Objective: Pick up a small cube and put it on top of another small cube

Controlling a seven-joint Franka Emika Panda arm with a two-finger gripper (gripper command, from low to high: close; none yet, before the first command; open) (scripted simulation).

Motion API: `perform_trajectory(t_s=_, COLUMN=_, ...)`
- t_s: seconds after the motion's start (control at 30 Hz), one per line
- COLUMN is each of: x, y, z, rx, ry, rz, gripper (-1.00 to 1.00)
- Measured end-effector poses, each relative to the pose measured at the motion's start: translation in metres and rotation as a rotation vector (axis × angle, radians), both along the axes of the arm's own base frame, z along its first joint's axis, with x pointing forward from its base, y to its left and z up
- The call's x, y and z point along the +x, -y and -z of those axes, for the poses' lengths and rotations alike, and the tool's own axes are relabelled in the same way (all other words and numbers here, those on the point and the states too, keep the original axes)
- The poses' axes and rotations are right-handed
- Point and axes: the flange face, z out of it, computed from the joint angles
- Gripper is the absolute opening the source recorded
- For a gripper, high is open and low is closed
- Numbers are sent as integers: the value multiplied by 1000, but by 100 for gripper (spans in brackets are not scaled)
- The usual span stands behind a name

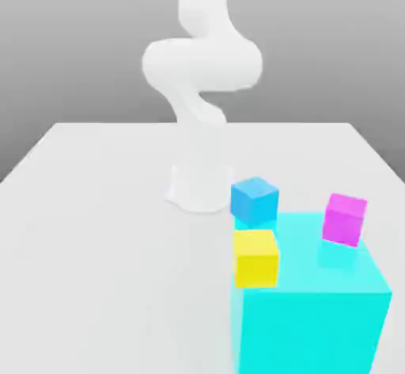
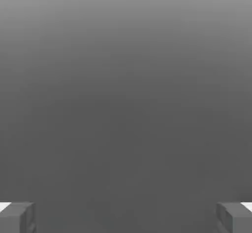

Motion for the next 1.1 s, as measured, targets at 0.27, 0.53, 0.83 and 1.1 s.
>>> perform_trajectory(t_s=0.27, x=90, y=-60, z=83, rx=-66, ry=-173, rz=-187, gripper=0)
perform_trajectory(t_s=0.53, x=149, y=-135, z=189, rx=-141, ry=-338, rz=-376, gripper=0)
perform_trajectory(t_s=0.83, x=173, y=-225, z=333, rx=-237, ry=-516, rz=-593, gripper=0)
perform_trajectory(t_s=1.1, x=154, y=-293, z=476, rx=-330, ry=-670, rz=-783, gripper=0)
